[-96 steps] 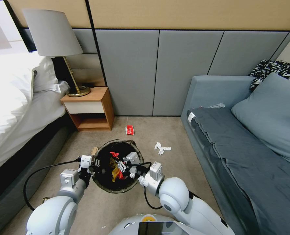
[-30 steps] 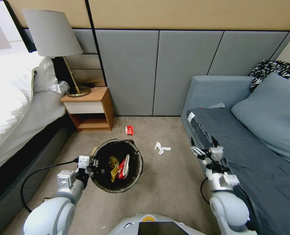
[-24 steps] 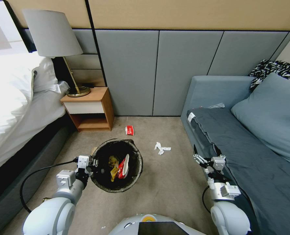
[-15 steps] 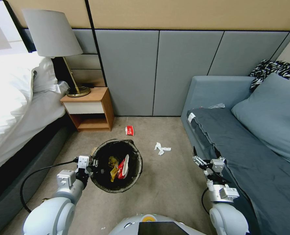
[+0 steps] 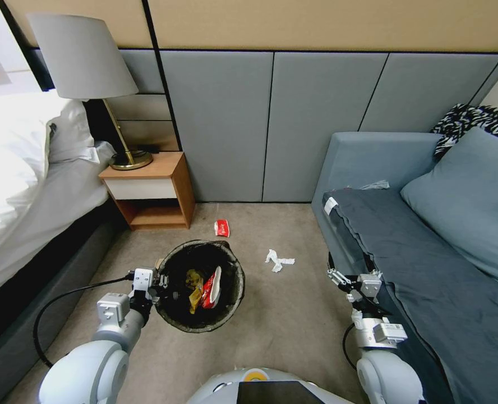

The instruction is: Pick up the trash bin, then pick up the garbage from the floor and place it into the trash bin.

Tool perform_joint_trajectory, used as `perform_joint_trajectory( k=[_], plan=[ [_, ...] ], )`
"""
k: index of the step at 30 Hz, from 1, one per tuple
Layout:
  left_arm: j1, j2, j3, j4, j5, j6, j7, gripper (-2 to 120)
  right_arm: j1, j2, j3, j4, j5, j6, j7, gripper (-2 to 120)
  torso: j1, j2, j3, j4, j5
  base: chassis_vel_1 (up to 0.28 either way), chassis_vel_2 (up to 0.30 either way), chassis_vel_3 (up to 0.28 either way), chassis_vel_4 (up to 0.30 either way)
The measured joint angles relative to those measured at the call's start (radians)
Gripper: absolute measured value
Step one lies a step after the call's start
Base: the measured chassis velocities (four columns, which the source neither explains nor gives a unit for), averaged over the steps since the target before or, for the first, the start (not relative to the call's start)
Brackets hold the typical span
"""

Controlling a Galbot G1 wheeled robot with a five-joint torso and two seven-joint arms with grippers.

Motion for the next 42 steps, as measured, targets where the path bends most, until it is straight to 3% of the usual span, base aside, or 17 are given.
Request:
perform_joint_trajectory(
  k=[42],
  plan=[
    [0.007,-0.014,0.017,-0.001,0.034,-0.001,0.001,1,-0.014,-0.014,-0.020,-0.024,0.004,0.034,0.011,100,0.000,0.000,0.000,-0.0001,-0.0001,-0.069,0.066,0.068,-0.067]
  ],
)
